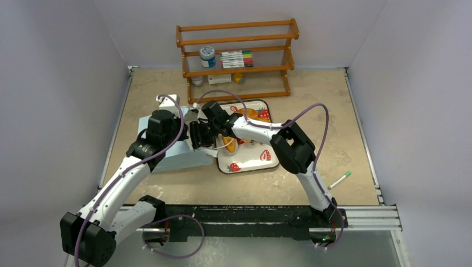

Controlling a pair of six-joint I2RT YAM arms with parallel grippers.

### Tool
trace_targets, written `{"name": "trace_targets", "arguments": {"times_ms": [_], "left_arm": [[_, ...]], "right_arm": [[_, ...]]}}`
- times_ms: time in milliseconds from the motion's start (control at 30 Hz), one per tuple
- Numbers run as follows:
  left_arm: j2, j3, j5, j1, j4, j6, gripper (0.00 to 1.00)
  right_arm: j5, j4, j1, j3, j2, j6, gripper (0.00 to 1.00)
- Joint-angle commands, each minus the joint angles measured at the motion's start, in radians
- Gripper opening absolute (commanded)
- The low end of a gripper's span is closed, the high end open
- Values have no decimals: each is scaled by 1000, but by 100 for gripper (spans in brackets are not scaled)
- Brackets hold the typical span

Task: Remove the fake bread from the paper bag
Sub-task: Adjust the paper bag at the center of the board.

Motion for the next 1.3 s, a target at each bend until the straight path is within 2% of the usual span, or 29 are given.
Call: {"name": "trace_targets", "arguments": {"times_ms": [0,100,267,500,700,867,1033,1267], "left_arm": [[6,35,52,-10,-33,43,0],[1,37,28,-10,-36,55,0],[-4,43,-14,-9,-34,62,0],[-25,45,-100,-5,-8,44,0],[-5,97,-122,-2,2,67,0],[29,138,-80,-2,12,72,0],[15,162,-99,-1,-24,81,0],[-24,179,-100,-1,-86,74,0]], "right_arm": [[-84,-2,2,116,19,-30,42],[-99,-69,16,167,43,-88,42],[-125,-71,41,134,44,-104,39],[-126,-32,48,-55,-80,-108,16],[1,-15,23,-217,-307,-121,0],[74,4,-8,-384,-497,-107,0],[106,2,-19,-504,-663,-89,0],[146,-6,-19,-629,-825,-72,0]]}}
